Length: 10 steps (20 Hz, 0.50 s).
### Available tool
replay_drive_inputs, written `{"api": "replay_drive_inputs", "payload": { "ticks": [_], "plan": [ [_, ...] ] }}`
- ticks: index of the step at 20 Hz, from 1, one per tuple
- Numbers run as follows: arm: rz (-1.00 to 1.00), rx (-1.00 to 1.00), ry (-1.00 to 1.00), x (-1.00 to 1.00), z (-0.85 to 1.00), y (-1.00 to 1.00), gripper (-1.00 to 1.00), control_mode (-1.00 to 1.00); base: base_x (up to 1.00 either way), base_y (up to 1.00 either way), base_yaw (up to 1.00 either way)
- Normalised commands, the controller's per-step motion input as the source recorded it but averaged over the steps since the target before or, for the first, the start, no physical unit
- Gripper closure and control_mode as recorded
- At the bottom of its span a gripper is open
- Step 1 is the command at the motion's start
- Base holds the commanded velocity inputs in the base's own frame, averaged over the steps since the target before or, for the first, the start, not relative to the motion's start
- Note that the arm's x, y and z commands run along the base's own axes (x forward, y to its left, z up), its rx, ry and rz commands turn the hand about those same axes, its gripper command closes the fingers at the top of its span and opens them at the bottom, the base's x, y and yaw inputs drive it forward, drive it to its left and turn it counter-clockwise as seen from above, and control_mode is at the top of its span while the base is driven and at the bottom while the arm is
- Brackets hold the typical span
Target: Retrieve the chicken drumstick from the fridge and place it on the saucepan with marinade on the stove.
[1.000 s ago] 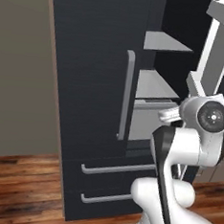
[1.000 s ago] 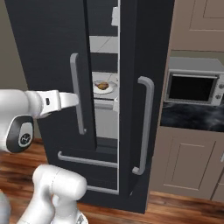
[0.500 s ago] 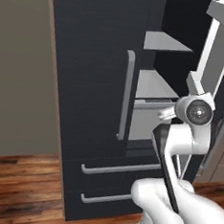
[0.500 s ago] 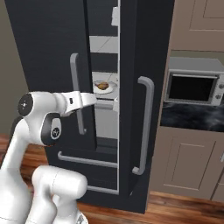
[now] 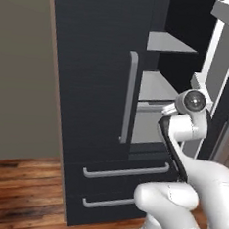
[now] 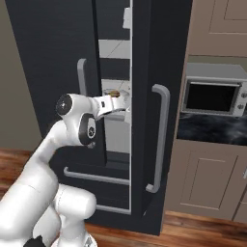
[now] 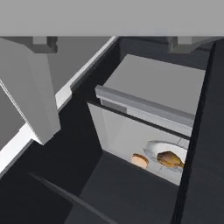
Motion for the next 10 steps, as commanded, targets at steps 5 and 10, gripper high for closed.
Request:
{"api": "replay_drive_inputs", "payload": {
  "ticks": [5,10],
  "plan": [
    [-0.02,-0.04,0.07,0.87,-0.26,-0.38,-1.00,-1.00,0.00,0.00,0.00],
    [-0.12,-0.13,0.08,0.30,-0.28,-0.77,-1.00,-1.00,0.00,0.00,0.00]
  ]
}}
